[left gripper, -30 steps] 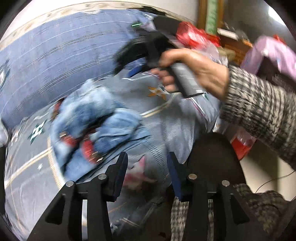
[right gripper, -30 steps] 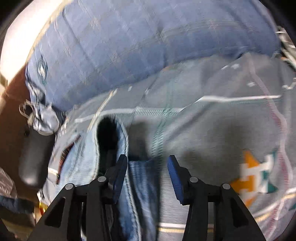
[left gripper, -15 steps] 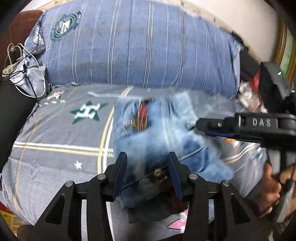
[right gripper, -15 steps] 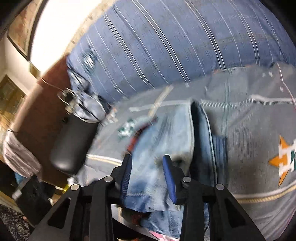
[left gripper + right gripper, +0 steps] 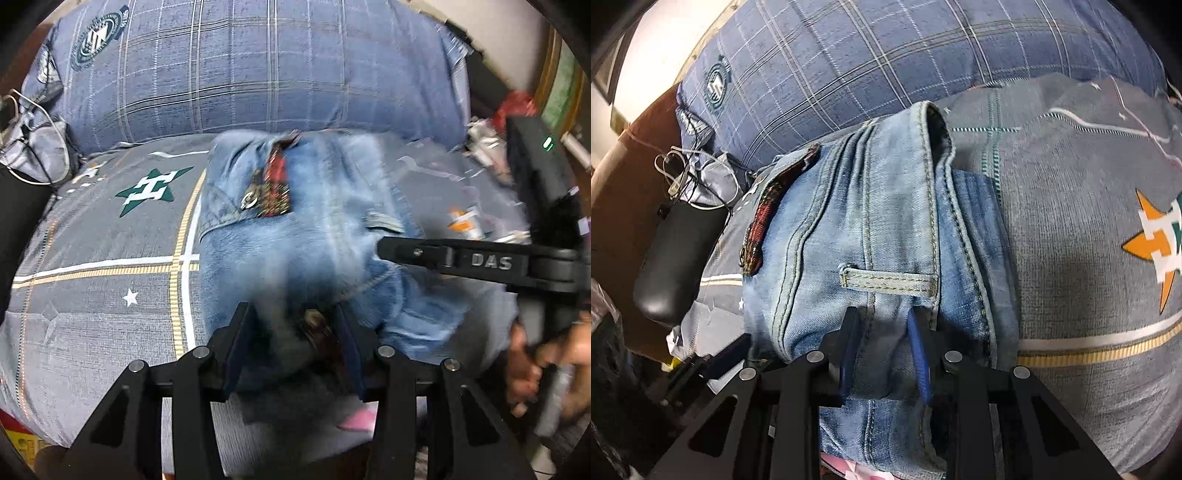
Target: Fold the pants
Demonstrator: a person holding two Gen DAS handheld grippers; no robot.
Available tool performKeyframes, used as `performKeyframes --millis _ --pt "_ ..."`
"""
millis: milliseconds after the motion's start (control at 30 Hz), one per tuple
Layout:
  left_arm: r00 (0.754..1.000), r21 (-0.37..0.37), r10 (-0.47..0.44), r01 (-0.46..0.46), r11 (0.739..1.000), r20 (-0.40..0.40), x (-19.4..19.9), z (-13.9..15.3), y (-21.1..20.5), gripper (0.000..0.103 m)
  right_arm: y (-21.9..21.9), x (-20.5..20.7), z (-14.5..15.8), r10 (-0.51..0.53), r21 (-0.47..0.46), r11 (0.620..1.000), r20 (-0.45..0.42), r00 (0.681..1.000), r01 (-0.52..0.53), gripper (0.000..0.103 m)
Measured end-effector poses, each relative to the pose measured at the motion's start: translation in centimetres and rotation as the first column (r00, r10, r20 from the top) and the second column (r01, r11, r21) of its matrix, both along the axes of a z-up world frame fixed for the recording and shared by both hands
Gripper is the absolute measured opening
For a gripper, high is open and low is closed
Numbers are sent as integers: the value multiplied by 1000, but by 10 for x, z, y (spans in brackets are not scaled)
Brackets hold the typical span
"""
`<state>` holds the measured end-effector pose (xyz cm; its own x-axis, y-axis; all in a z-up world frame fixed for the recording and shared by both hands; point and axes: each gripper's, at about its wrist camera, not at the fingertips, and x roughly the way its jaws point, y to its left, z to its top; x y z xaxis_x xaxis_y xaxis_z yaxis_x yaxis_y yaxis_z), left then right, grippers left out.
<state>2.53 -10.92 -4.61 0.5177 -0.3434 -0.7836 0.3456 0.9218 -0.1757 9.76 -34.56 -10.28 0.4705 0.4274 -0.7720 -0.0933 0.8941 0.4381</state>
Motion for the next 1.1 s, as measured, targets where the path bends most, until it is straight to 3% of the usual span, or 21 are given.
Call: performKeyframes --millis 67,133,233,333,367,433,500,567,633,733,900,1000,1100 --pt "999 -57 -7 9 998 36 1 23 10 46 -3 -4 17 1 24 1000 35 999 -2 30" --pt "997 -53 24 -20 998 73 11 36 14 49 -10 -3 39 -17 28 1000 98 995 14 34" --pt "991 -48 98 -94 994 86 45 37 14 53 -11 11 59 -35 -20 999 154 987 39 51" --pt "990 16 140 -140 990 8 85 8 5 55 -8 39 47 -42 -30 998 121 992 46 52" --pt "990 28 136 -136 990 -21 92 -3 1 62 -7 47 38 -54 -50 997 94 994 59 52" --pt "989 80 148 -147 986 -4 95 -20 -7 78 -8 59 12 -84 -72 994 24 996 86 53" --pt "990 110 142 -144 983 20 92 -25 -12 80 -15 59 -1 -109 -47 993 13 994 109 62" --pt "992 100 130 -129 987 4 92 -20 -11 80 -21 59 -6 -118 -5 993 2 993 118 64" --pt "992 57 125 -124 991 -27 94 -10 -1 80 -27 60 0 -116 32 993 -2 993 116 64" --pt "988 -16 152 -152 988 3 83 14 20 80 -48 44 20 -142 142 981 53 988 133 65" --pt "974 -29 223 -222 975 37 61 33 53 80 -75 13 29 -163 206 968 82 983 144 69" --pt "972 -25 233 -232 972 39 49 27 58 80 -84 -5 17 -173 255 955 56 983 154 72" --pt "974 -71 225 -226 971 -30 48 7 61 80 -85 -14 -5 -179 300 939 7 984 169 73"
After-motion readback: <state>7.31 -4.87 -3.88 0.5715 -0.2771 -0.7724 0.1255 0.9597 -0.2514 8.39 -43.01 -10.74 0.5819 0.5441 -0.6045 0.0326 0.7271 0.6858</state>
